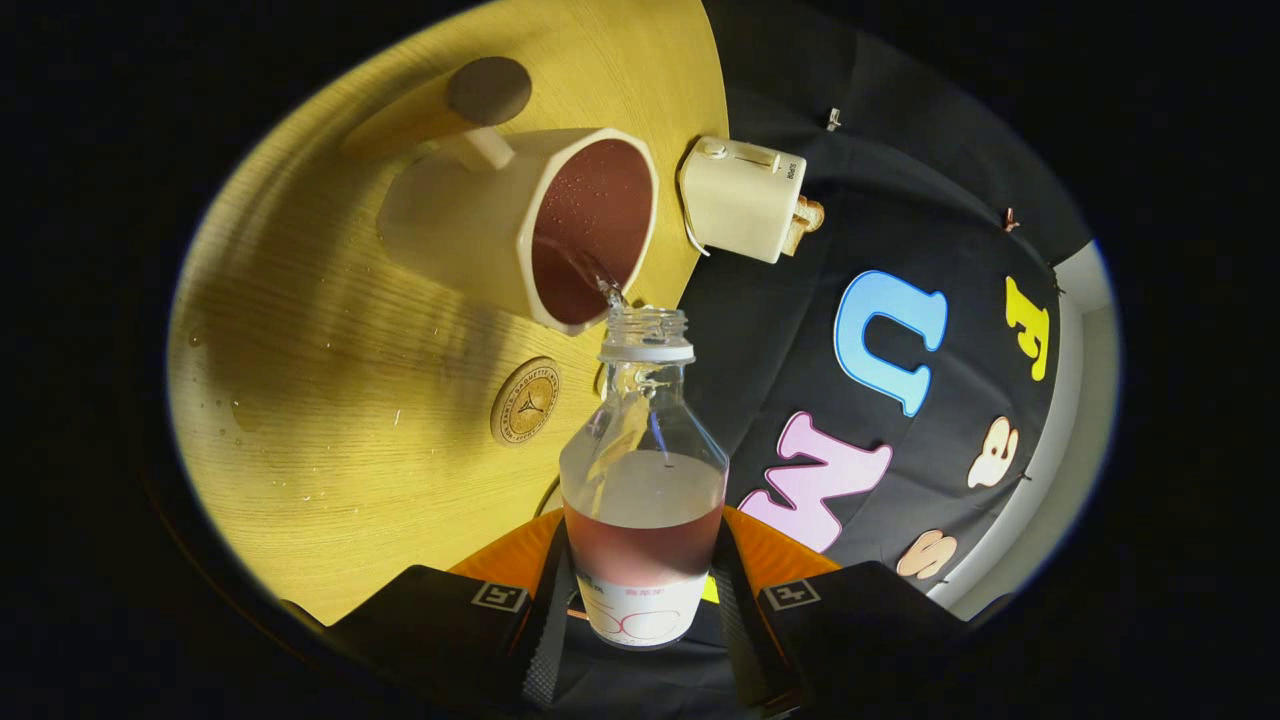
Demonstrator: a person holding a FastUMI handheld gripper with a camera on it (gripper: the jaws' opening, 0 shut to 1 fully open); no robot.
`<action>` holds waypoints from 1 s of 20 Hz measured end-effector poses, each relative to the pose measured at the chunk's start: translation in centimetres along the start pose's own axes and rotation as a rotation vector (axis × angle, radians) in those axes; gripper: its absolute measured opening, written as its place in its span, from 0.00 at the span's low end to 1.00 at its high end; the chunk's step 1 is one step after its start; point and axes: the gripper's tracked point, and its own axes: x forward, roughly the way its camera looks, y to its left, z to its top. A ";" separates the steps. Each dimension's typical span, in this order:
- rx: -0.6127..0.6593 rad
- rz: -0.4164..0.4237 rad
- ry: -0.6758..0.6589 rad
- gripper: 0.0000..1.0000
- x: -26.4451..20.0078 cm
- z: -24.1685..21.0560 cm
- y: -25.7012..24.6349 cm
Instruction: Take the bottle from table, then pour the juice into the cup, finally place the bottle on the coaster
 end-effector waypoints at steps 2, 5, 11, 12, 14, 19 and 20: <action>-0.010 -0.001 0.000 0.70 -0.1 0.0 0.0; -0.027 -0.007 -0.007 0.70 -0.3 0.1 0.0; -0.060 -0.019 -0.017 0.70 -0.5 0.4 -0.2; -0.063 -0.021 -0.016 0.70 -0.6 0.3 -0.3; -0.075 -0.027 -0.016 0.70 -0.5 0.4 -0.5; -0.113 -0.040 -0.019 0.70 -0.4 0.5 -0.9; -0.120 -0.040 -0.018 0.70 -0.3 0.4 -1.0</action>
